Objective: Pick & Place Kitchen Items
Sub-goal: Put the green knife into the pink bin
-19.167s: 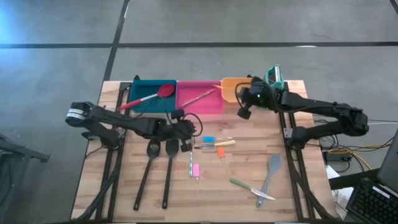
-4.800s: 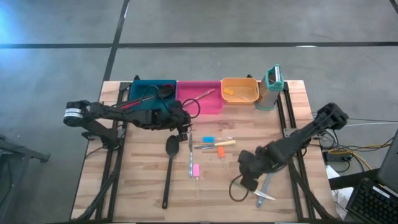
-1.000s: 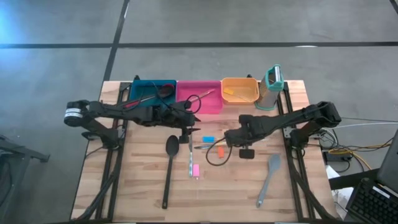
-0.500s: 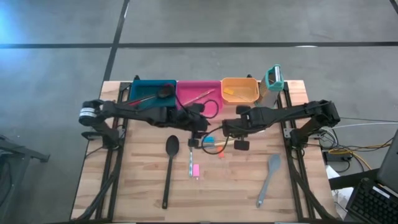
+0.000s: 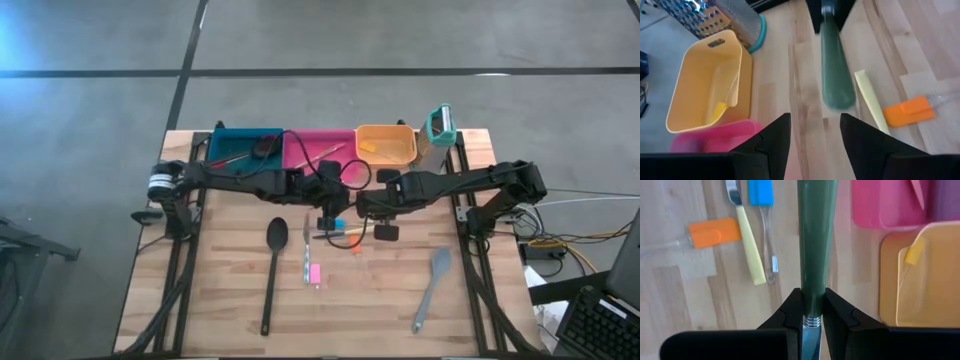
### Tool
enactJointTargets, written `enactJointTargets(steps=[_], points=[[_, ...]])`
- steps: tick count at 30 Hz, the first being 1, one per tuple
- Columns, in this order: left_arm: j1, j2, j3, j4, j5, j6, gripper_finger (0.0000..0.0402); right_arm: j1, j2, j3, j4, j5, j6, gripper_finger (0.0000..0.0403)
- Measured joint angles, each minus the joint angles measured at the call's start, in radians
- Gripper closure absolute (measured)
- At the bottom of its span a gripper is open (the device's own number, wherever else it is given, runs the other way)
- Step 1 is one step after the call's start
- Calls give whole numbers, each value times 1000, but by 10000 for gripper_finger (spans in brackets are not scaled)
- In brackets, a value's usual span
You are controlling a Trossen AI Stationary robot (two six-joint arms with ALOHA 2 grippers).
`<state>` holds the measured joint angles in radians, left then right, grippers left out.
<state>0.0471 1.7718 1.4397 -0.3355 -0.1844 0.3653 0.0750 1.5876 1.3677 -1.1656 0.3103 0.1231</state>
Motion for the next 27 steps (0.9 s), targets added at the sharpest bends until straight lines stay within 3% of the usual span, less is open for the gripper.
enactJointTargets(steps=[27], points=[[-18, 26, 29, -30, -1, 0, 225, -39, 79, 52, 63, 3, -75, 367]])
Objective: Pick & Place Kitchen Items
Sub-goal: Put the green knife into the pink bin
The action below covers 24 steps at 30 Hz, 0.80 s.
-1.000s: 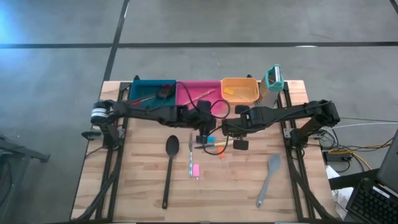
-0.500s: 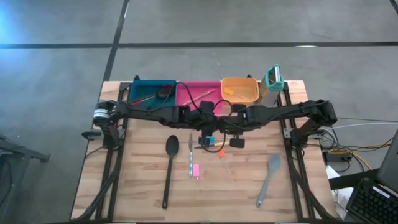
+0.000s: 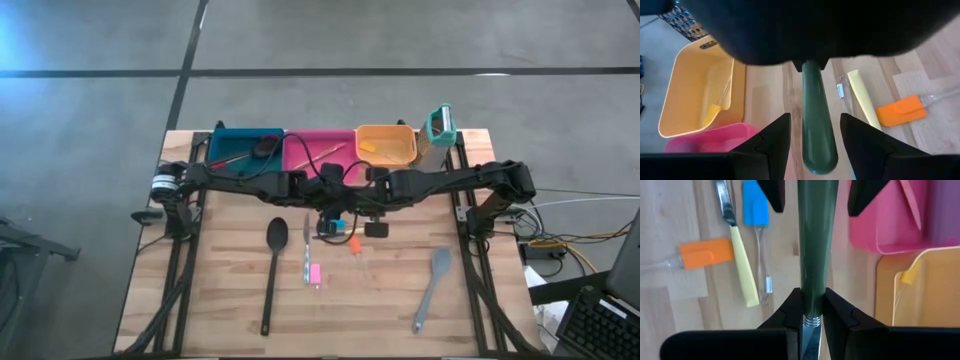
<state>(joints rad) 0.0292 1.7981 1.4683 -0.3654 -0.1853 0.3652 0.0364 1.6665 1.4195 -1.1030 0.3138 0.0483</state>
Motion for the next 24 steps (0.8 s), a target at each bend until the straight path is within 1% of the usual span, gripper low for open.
enactJointTargets(steps=[5, 9, 16, 24], points=[[0, -5, 1, 3, -16, -2, 225, -1, 2, 27, 1, 0, -1, 367], [0, -5, 1, -2, -18, -1, 225, 0, 2, 28, 1, -6, -2, 367], [0, -5, 0, -65, -20, -1, 225, -1, 2, 28, -24, -32, 1, 367], [2, -4, 0, -69, -36, -1, 227, 0, 2, 28, -23, -34, 1, 367]])
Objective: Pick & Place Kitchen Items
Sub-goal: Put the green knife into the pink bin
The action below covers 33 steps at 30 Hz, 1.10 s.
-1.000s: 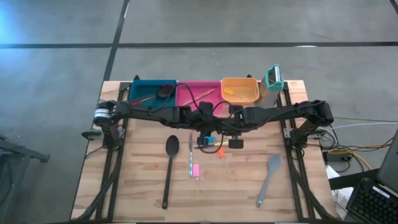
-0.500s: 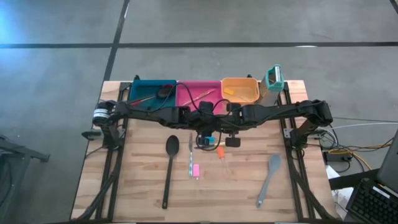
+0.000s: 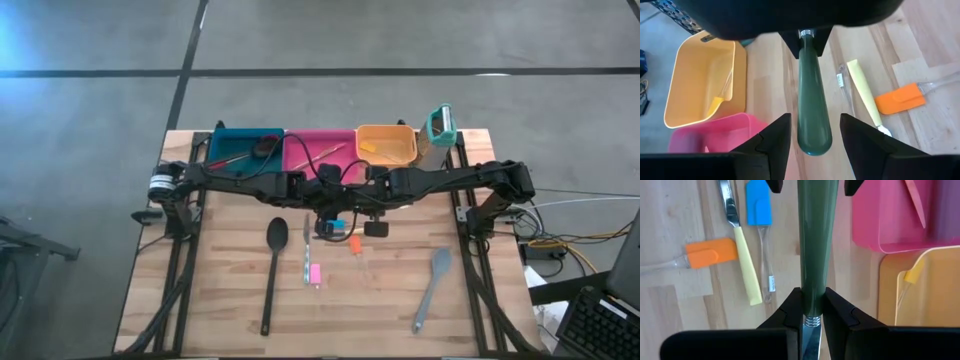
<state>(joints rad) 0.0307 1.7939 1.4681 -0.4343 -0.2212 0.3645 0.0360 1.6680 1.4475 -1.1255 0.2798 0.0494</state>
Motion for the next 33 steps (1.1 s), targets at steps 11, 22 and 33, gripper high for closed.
enactJointTargets(steps=[11, 22, 33], points=[[2, 1, -2, 7, -14, 6, 320, 0, -1, 0, 1, -2, 3, 367], [3, 2, -2, 3, -6, 11, 320, 1, -1, 0, -3, -7, 48, 350], [39, -9, -7, -91, -105, -26, 320, 3, -26, 3, -102, -51, 164, 211]])
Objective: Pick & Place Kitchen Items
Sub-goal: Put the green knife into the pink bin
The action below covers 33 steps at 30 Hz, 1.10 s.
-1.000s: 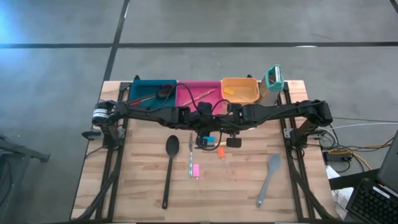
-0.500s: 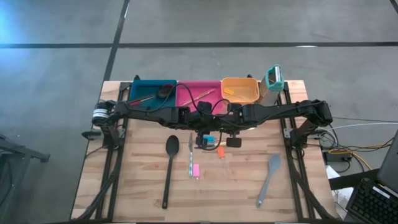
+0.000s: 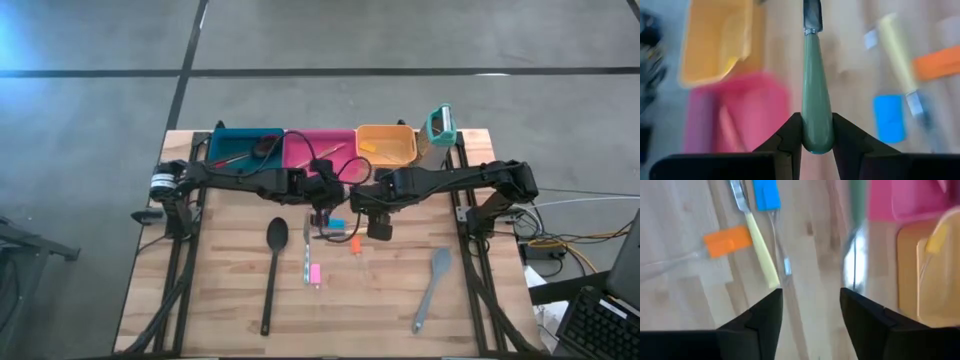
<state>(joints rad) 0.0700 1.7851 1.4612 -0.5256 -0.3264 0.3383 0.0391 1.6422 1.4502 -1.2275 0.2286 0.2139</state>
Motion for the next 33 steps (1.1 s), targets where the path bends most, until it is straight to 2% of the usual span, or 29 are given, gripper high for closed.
enactJointTargets(steps=[3, 9, 15, 18, 24, 28, 31, 33], points=[[30, -8, -2, -47, -42, -28, 320, -1, -34, 0, -26, -1, 49, 202], [101, -63, -64, -50, -42, -50, 321, 3, -126, -4, -40, 6, 113, 209], [165, -183, -163, -14, -30, -76, 320, 5, -241, -31, -31, 16, 158, 222], [190, -266, -225, 41, 16, -88, 320, 5, -299, -59, -24, 60, 179, 228], [280, -399, -381, 147, 63, -134, 320, 5, -391, -129, 9, 65, 205, 238], [369, -418, -453, 169, 122, -192, 321, 5, -428, -153, 17, 67, 225, 244], [437, -403, -469, 178, 209, -223, 320, 5, -433, -156, 29, 82, 225, 248], [469, -383, -470, 178, 231, -221, 320, 4, -433, -156, 39, 87, 217, 250]])
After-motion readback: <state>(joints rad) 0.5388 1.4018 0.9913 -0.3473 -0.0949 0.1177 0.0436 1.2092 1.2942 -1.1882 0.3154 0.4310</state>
